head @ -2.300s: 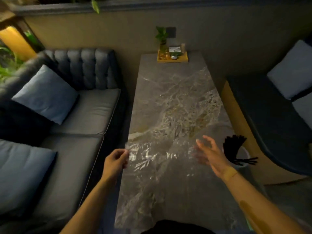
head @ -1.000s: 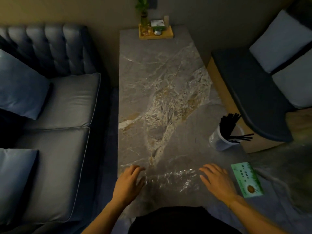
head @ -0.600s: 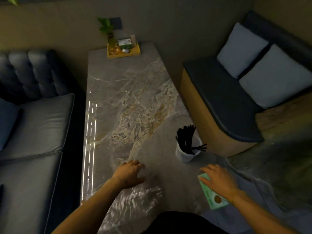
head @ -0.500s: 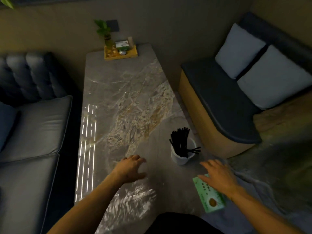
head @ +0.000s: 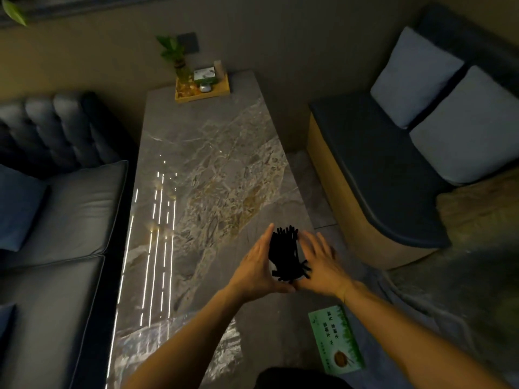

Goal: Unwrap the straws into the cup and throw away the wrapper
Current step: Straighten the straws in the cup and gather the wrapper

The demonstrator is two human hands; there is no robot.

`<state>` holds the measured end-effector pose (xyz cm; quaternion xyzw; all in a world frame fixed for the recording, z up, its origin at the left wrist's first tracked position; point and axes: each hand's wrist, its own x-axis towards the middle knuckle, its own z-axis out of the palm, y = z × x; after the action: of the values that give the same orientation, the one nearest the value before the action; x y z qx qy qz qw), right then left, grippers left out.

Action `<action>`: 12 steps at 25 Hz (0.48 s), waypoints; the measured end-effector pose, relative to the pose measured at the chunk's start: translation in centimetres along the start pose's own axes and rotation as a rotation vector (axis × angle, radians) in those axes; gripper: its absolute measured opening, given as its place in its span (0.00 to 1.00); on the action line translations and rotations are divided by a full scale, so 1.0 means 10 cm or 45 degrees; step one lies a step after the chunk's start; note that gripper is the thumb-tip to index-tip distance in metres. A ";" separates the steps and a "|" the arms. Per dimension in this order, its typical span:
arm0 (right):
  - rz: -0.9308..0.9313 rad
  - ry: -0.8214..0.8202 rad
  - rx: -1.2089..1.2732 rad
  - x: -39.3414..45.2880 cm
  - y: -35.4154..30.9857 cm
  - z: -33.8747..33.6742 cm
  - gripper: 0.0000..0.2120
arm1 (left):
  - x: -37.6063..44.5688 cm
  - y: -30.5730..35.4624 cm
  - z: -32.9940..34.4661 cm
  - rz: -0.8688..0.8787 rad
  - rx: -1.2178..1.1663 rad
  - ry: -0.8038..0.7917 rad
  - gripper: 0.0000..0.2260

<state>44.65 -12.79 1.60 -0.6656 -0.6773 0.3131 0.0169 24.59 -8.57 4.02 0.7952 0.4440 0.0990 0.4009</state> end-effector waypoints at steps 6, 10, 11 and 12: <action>-0.160 0.039 0.057 0.16 0.05 -0.04 0.58 | 0.09 0.04 0.11 -0.101 -0.179 0.127 0.55; -0.203 0.135 0.109 0.20 0.03 0.03 0.51 | 0.09 0.09 0.23 -0.101 -0.183 0.185 0.47; -0.210 0.173 0.112 0.21 0.01 0.05 0.47 | 0.08 0.11 0.27 -0.100 -0.197 0.204 0.45; -0.214 0.218 0.143 0.21 -0.01 0.06 0.44 | 0.07 0.14 0.30 -0.095 -0.212 0.231 0.43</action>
<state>44.05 -11.15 0.31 -0.6287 -0.7082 0.2900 0.1380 27.46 -10.06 2.90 0.7299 0.4981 0.1920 0.4270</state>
